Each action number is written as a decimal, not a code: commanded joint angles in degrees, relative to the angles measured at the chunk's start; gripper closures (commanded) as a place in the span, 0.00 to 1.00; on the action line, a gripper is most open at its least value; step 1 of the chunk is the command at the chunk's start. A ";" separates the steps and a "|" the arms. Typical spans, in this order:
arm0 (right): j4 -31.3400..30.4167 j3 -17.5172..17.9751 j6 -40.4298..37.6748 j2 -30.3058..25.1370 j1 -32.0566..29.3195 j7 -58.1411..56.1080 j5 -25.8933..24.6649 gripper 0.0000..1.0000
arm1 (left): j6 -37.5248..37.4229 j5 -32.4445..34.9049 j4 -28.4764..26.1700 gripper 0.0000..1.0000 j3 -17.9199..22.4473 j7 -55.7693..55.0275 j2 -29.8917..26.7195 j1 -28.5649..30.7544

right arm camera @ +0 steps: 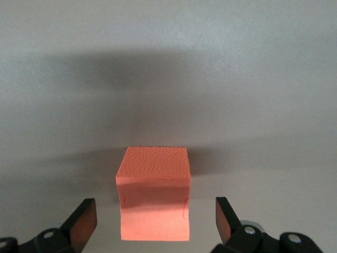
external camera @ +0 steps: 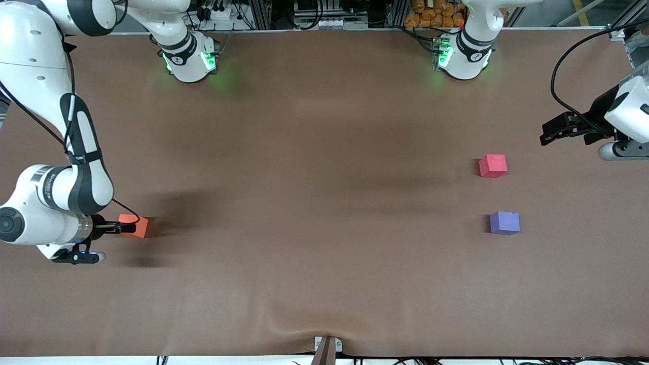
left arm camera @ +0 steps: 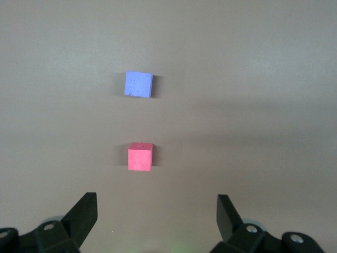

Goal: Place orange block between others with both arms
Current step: 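Lower the right gripper over the orange cube and close on it, then carry the orange cube to mid-table and release it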

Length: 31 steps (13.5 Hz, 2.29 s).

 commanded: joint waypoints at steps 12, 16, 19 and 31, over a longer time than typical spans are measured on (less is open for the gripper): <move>-7.93 0.93 11.55 0.59 -1.79 -0.15 0.31 0.23 | -0.95 0.35 0.87 0.00 -0.24 1.04 0.51 0.35; -7.85 0.93 10.68 0.33 -1.62 -0.15 0.31 1.00 | -0.95 0.35 0.87 0.00 -0.24 1.22 0.51 0.35; -7.24 1.02 7.26 -1.16 -1.09 -0.15 0.31 1.00 | -0.95 0.35 0.79 0.00 -0.24 1.39 0.51 0.61; 2.35 1.37 -10.95 -10.31 19.44 4.39 2.41 1.00 | -0.95 0.35 0.79 0.00 -0.24 1.48 0.59 0.70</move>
